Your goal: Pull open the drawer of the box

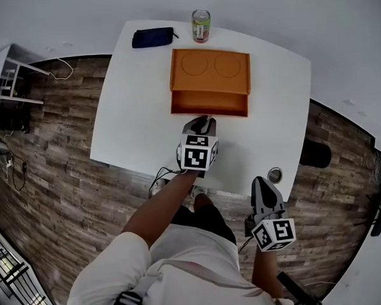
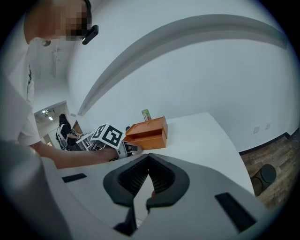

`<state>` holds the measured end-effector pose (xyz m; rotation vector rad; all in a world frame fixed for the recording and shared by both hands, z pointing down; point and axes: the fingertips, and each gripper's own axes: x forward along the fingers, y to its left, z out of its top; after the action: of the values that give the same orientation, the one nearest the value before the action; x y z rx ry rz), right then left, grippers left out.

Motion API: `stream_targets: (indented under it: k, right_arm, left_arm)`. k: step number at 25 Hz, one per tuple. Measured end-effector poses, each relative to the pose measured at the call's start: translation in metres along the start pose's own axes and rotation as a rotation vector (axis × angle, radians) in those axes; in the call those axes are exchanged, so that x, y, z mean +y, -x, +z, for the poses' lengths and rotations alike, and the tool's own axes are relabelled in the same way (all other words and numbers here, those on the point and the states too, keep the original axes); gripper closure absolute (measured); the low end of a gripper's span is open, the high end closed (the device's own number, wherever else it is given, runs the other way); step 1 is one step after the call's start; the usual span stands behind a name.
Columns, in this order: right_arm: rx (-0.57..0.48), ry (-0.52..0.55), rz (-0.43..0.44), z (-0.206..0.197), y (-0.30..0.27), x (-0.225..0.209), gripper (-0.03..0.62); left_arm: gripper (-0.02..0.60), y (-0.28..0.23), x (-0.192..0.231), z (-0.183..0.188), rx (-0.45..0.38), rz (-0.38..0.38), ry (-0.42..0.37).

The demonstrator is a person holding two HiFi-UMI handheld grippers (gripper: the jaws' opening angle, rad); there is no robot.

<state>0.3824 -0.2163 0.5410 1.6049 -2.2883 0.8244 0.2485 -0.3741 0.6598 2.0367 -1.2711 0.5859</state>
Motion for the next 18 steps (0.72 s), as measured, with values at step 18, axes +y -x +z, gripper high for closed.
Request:
stream_targets:
  k: [18]
  right_arm:
    - [-0.011, 0.012, 0.023, 0.0, 0.005, 0.006, 0.592]
  left_arm:
    - [0.505, 0.028, -0.016, -0.041, 0.034, -0.004, 0.019]
